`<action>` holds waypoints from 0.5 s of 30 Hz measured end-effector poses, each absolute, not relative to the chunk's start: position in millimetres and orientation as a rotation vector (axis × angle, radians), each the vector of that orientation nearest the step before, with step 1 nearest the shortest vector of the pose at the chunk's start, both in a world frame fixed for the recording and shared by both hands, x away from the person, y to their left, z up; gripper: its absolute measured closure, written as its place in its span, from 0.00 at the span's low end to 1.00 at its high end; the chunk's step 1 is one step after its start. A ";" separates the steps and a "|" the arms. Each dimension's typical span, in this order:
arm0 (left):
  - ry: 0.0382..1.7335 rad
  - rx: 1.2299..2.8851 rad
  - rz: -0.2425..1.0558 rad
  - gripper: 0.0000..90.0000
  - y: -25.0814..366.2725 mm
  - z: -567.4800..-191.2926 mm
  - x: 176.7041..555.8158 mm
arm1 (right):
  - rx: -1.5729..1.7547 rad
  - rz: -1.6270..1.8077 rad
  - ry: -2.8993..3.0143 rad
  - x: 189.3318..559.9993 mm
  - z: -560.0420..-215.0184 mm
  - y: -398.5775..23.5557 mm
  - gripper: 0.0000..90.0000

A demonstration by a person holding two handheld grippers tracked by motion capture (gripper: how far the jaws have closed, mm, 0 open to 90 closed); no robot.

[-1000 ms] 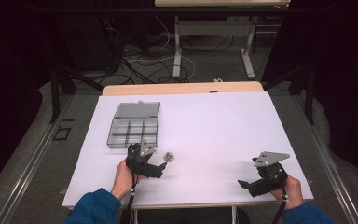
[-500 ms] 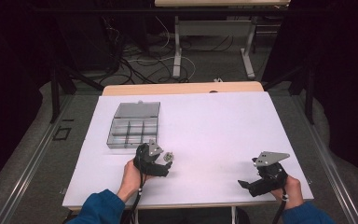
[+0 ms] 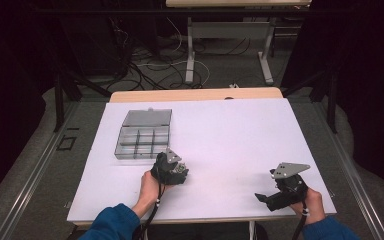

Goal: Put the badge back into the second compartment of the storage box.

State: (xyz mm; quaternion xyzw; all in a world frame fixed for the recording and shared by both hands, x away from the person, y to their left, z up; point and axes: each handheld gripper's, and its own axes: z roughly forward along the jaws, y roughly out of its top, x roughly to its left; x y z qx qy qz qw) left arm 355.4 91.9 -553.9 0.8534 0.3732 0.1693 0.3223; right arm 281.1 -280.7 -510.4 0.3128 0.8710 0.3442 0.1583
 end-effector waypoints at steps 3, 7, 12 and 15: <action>0.989 2.228 0.428 0.51 91.6 -555.6 357.4 | 0.912 0.985 2.492 280.4 -510.6 -280.3 0.04; 0.992 2.221 0.410 0.56 91.0 -557.7 359.0 | 0.915 0.985 2.492 280.2 -510.6 -279.9 0.04; 0.972 2.222 0.403 0.63 91.2 -558.6 359.0 | 0.893 0.985 2.502 281.4 -511.0 -280.3 0.04; 0.968 2.225 0.394 0.63 91.9 -558.7 358.7 | 0.899 0.985 2.503 281.2 -510.9 -280.1 0.04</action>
